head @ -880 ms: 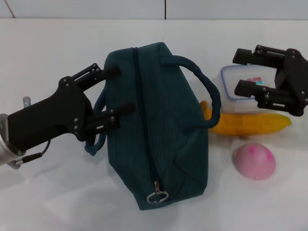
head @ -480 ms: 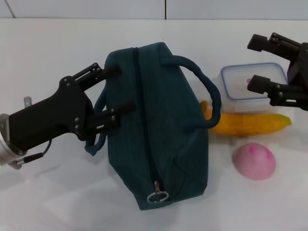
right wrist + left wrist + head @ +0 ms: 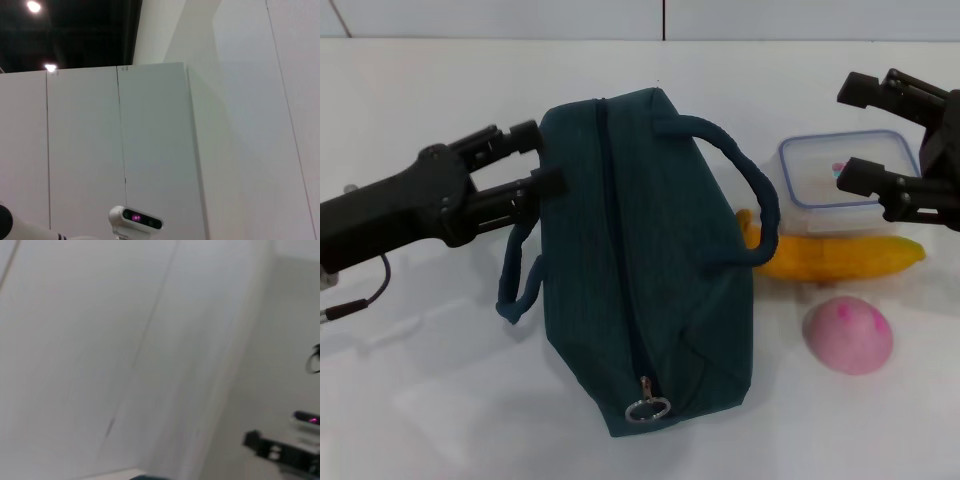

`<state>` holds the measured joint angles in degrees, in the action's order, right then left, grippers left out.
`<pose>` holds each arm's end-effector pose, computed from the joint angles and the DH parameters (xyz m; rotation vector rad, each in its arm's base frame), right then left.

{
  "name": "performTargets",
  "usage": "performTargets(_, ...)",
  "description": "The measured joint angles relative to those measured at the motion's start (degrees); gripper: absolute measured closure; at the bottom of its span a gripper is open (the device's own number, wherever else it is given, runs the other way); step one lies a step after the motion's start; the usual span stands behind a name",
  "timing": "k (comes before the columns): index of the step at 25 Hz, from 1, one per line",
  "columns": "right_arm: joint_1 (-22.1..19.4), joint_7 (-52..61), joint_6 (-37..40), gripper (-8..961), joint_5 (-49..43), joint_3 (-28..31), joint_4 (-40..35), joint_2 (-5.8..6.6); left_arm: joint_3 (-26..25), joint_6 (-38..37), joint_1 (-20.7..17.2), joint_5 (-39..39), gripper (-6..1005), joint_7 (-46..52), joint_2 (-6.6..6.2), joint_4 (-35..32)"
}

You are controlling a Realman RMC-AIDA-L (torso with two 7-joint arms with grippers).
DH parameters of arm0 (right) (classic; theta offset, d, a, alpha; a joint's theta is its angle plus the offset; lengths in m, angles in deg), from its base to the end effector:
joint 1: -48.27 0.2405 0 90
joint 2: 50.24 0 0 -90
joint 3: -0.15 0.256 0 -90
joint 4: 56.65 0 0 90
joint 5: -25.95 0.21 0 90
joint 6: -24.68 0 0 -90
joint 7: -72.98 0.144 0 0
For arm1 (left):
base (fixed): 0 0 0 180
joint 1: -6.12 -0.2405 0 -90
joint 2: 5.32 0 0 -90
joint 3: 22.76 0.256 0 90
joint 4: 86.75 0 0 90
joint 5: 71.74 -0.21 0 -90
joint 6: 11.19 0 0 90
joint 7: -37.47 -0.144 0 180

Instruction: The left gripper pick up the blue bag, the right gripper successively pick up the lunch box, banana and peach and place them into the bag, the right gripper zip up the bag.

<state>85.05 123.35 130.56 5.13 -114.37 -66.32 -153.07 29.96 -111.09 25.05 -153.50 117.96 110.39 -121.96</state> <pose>0.2219 0.3179 0.0442 -2.6393 0.1099 1.4060 -0.2626 0.2838 0.0356 -2.5281 -0.6884 -1.2810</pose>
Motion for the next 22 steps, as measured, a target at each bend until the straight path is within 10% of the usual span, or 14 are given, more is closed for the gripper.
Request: performTargets(22,-0.7,-0.1,0.1,70,0.1,0.0,0.0,-0.33,-1.8,2.8,-3.4,-0.2,167,3.7,0.52,-2.3)
